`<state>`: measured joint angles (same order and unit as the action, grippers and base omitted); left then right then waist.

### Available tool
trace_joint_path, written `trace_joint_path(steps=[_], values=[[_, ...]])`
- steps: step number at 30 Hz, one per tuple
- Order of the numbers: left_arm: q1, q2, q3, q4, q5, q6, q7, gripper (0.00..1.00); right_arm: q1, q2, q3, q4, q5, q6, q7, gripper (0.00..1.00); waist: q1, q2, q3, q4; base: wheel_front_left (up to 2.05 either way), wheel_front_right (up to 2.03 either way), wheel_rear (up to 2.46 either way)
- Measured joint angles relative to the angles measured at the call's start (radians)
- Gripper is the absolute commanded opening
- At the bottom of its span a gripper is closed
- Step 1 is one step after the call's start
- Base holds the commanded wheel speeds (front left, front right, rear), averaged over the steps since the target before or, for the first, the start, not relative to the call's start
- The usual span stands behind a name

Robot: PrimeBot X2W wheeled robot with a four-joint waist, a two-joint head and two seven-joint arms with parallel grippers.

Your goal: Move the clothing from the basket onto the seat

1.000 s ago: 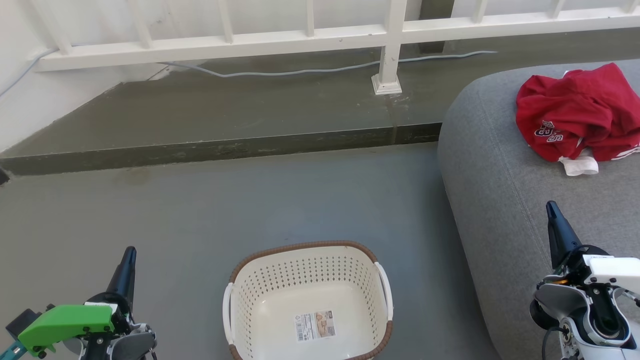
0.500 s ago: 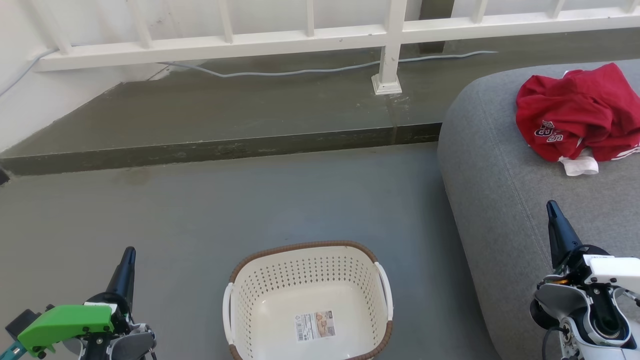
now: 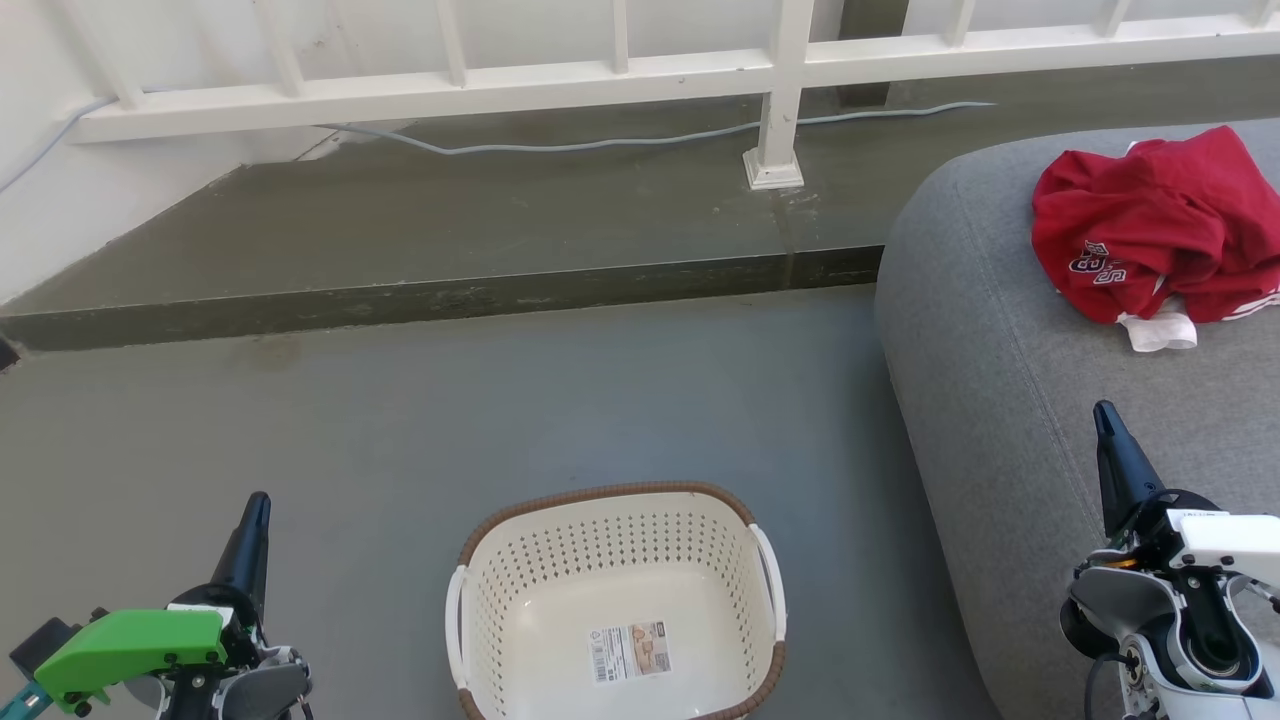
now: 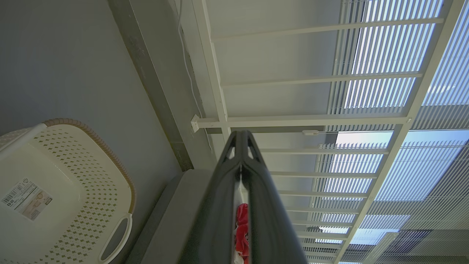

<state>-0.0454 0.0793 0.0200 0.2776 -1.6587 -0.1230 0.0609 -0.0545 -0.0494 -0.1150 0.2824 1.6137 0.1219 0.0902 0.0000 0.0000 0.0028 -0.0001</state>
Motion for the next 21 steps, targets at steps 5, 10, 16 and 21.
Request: trace_joint_path(steps=[5, 10, 16, 21], values=[[-0.001, 0.0, 0.001, 0.0, 0.0, 0.0, 0.0, 0.0, 0.0, 0.0, 0.0, 0.0, 0.0, 0.0, 0.0, 0.0, 0.0, 0.0, 0.0, 0.0, 0.0, 0.0, 0.0], [-0.001, 0.0, 0.001, 0.001, 0.0, 0.0, 0.0, 0.0, 0.0, 0.0, 0.0, 0.0, 0.0, 0.0, 0.0, 0.0, 0.0, 0.0, 0.0, 0.0, 0.0, 0.0, 0.0], [-0.002, -0.001, 0.002, 0.001, 0.0, 0.0, 0.0, 0.0, 0.0, 0.0, -0.001, 0.0, 0.0, 0.0, 0.0, 0.0, 0.0, 0.0, 0.0, 0.0, 0.0, 0.0, 0.0], [-0.002, -0.001, 0.003, 0.001, 0.0, 0.0, 0.0, 0.0, 0.0, 0.0, -0.001, 0.0, 0.0, 0.0, 0.0, 0.0, 0.0, 0.0, 0.0, 0.0, 0.0, 0.0, 0.0]])
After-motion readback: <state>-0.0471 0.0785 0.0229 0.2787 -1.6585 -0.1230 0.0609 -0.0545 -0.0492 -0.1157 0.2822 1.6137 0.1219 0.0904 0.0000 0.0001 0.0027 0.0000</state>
